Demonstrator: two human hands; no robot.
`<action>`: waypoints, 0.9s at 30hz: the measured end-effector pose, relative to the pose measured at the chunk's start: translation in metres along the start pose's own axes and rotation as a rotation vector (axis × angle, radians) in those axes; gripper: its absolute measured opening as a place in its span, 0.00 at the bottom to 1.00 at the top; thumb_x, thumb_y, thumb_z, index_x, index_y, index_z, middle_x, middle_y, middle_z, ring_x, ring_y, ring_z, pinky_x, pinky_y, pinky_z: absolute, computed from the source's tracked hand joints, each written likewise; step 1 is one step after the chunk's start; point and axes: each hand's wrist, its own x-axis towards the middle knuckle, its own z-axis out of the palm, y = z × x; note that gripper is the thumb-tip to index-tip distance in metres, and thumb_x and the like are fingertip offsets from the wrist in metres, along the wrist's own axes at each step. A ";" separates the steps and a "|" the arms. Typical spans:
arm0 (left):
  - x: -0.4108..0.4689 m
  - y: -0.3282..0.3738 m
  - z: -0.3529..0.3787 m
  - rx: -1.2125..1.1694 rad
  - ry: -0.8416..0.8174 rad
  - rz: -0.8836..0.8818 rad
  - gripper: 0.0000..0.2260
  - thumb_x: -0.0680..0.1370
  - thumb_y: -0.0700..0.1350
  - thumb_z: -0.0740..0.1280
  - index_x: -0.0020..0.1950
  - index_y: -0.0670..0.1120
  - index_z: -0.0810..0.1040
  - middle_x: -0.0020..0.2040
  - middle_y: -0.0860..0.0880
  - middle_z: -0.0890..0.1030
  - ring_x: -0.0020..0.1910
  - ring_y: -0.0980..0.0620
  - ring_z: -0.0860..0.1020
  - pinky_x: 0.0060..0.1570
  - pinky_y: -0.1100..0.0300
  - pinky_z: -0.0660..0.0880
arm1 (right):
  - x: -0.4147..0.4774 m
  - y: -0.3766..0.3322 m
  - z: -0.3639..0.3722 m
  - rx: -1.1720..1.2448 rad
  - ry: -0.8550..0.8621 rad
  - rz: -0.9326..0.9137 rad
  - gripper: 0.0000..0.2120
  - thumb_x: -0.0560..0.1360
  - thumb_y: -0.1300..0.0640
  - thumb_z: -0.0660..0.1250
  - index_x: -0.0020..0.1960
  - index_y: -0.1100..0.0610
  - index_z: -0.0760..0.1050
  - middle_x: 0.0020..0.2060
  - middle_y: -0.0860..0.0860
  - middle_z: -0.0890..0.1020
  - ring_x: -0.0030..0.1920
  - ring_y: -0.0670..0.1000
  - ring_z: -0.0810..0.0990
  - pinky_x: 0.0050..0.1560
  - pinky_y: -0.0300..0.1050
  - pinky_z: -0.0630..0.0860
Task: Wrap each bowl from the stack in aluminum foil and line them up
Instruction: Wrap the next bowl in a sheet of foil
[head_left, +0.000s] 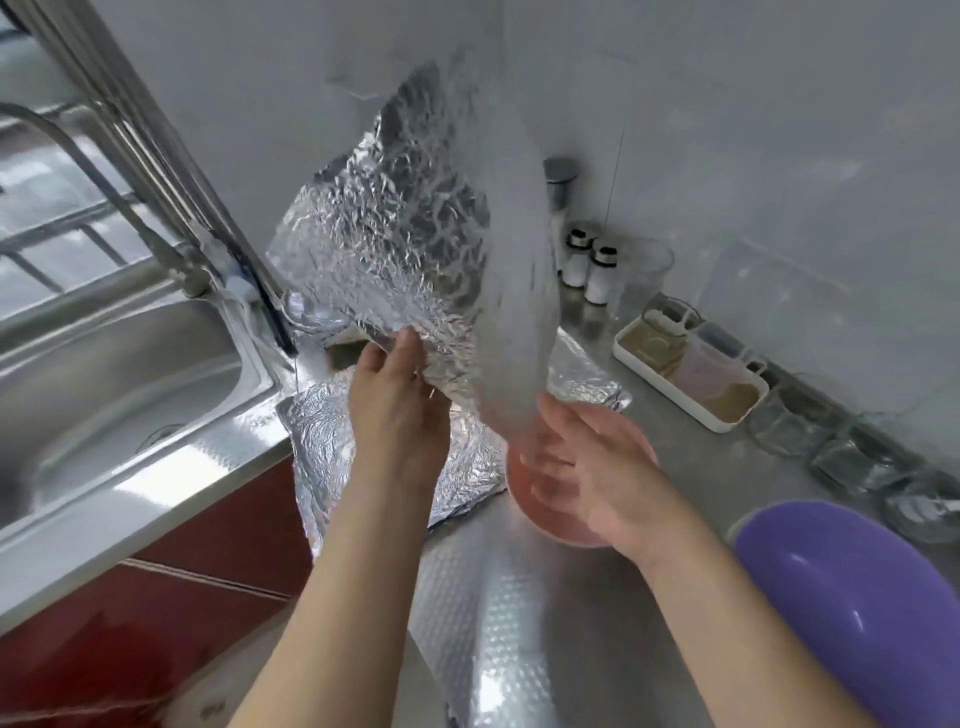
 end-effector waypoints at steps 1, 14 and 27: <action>-0.005 -0.006 0.000 -0.039 0.006 -0.069 0.10 0.82 0.36 0.61 0.41 0.46 0.70 0.30 0.52 0.73 0.22 0.59 0.69 0.20 0.69 0.66 | -0.001 0.002 -0.003 0.092 -0.037 -0.004 0.27 0.65 0.45 0.75 0.60 0.56 0.76 0.54 0.55 0.83 0.55 0.55 0.80 0.48 0.50 0.73; -0.039 -0.107 -0.057 1.088 -0.160 -0.214 0.23 0.72 0.46 0.71 0.63 0.50 0.65 0.46 0.46 0.79 0.41 0.44 0.80 0.44 0.49 0.80 | -0.001 -0.018 -0.064 0.326 0.306 -0.130 0.12 0.73 0.72 0.66 0.51 0.58 0.75 0.31 0.54 0.81 0.28 0.49 0.80 0.25 0.36 0.75; -0.056 -0.096 -0.116 0.922 0.127 -0.202 0.15 0.75 0.37 0.67 0.60 0.45 0.71 0.45 0.42 0.81 0.32 0.46 0.80 0.35 0.51 0.80 | -0.009 0.014 -0.057 0.225 0.188 0.052 0.04 0.73 0.72 0.66 0.43 0.65 0.75 0.25 0.55 0.80 0.26 0.50 0.81 0.24 0.35 0.75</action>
